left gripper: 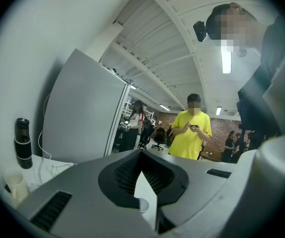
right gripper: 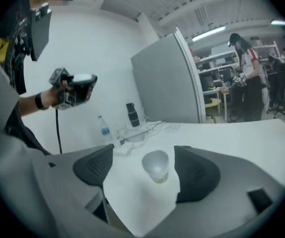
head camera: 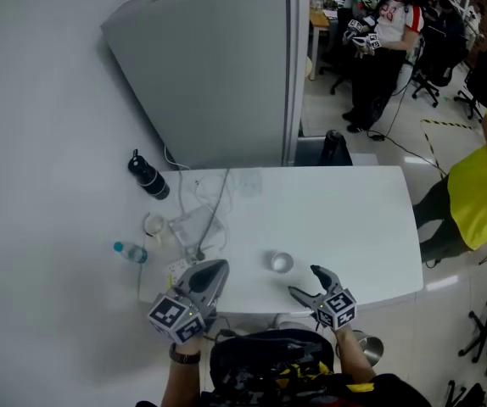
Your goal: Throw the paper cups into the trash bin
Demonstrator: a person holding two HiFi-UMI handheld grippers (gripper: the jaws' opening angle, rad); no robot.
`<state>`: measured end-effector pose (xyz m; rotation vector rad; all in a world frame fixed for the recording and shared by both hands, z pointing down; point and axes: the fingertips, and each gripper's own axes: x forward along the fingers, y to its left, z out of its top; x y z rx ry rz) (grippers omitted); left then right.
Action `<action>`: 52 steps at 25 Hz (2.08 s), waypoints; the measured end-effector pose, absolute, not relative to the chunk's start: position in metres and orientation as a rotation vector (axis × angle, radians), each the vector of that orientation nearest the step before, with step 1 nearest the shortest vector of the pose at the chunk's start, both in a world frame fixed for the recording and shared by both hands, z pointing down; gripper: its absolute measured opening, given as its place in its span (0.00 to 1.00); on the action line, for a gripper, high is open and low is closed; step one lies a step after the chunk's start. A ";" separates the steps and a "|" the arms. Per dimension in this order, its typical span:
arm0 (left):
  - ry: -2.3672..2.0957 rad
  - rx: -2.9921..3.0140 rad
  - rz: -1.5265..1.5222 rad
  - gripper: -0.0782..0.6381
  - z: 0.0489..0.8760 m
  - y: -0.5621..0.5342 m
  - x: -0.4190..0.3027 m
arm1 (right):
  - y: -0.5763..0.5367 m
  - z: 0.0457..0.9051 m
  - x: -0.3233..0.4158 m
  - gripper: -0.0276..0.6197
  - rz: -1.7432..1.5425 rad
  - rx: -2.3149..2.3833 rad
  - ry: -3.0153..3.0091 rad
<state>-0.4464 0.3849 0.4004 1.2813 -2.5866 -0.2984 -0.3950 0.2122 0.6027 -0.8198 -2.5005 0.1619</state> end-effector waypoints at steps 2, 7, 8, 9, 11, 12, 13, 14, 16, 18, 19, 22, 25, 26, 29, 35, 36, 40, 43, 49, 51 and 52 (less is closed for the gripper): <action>-2.598 1.259 -0.297 0.11 0.399 0.390 -0.443 | 0.218 0.639 -0.393 0.72 0.121 -0.818 -2.426; -2.629 1.205 -0.280 0.11 0.400 0.405 -0.435 | 0.235 0.693 -0.400 0.74 0.071 -0.821 -2.324; -2.636 1.194 -0.281 0.11 0.401 0.409 -0.433 | 0.234 0.704 -0.403 0.74 0.033 -0.798 -2.308; -2.644 1.182 -0.288 0.11 0.401 0.411 -0.431 | 0.230 0.716 -0.406 0.74 -0.013 -0.770 -2.293; -2.655 1.156 -0.309 0.11 0.400 0.416 -0.427 | 0.225 0.735 -0.413 0.74 -0.085 -0.728 -2.267; -2.658 1.141 -0.313 0.11 0.399 0.419 -0.426 | 0.227 0.741 -0.417 0.74 -0.100 -0.717 -2.258; -2.661 1.125 -0.312 0.11 0.397 0.423 -0.425 | 0.230 0.745 -0.421 0.74 -0.108 -0.713 -2.251; -2.666 1.110 -0.309 0.11 0.396 0.427 -0.424 | 0.234 0.749 -0.425 0.74 -0.116 -0.711 -2.246; -2.681 1.077 -0.308 0.11 0.396 0.436 -0.421 | 0.241 0.755 -0.434 0.74 -0.138 -0.706 -2.240; -2.696 1.050 -0.308 0.11 0.397 0.443 -0.418 | 0.246 0.759 -0.441 0.74 -0.154 -0.690 -2.244; -2.701 1.041 -0.306 0.11 0.398 0.446 -0.417 | 0.248 0.757 -0.445 0.74 -0.156 -0.682 -2.247; -2.709 1.024 -0.316 0.11 0.400 0.448 -0.414 | 0.247 0.749 -0.456 0.74 -0.146 -0.655 -2.256; -2.714 1.006 -0.336 0.11 0.399 0.452 -0.414 | 0.250 0.742 -0.468 0.61 -0.114 -0.642 -2.285; -2.716 1.003 -0.337 0.11 0.398 0.454 -0.415 | 0.254 0.735 -0.471 0.61 -0.099 -0.656 -2.297; -2.718 0.999 -0.345 0.11 0.399 0.456 -0.415 | 0.264 0.707 -0.475 0.61 -0.074 -0.718 -2.346; -2.706 1.064 -0.419 0.11 0.396 0.448 -0.427 | 0.274 0.620 -0.482 0.60 -0.009 -0.820 -2.494; -2.698 1.079 -0.423 0.11 0.396 0.446 -0.429 | 0.277 0.602 -0.482 0.60 0.006 -0.844 -2.522; -2.666 1.117 -0.484 0.11 0.399 0.439 -0.430 | 0.298 0.539 -0.471 0.60 0.000 -1.013 -2.588; -2.594 1.237 -0.575 0.11 0.397 0.421 -0.434 | 0.298 0.493 -0.456 0.59 0.041 -1.108 -2.626; -2.453 1.480 -0.573 0.11 0.393 0.373 -0.440 | 0.263 0.438 -0.434 0.59 0.002 -1.111 -2.739; -2.394 1.544 -0.572 0.11 0.396 0.358 -0.439 | 0.248 0.431 -0.426 0.59 0.022 -1.040 -2.764; -2.358 1.577 -0.565 0.11 0.399 0.350 -0.439 | 0.238 0.430 -0.423 0.59 0.044 -0.980 -2.782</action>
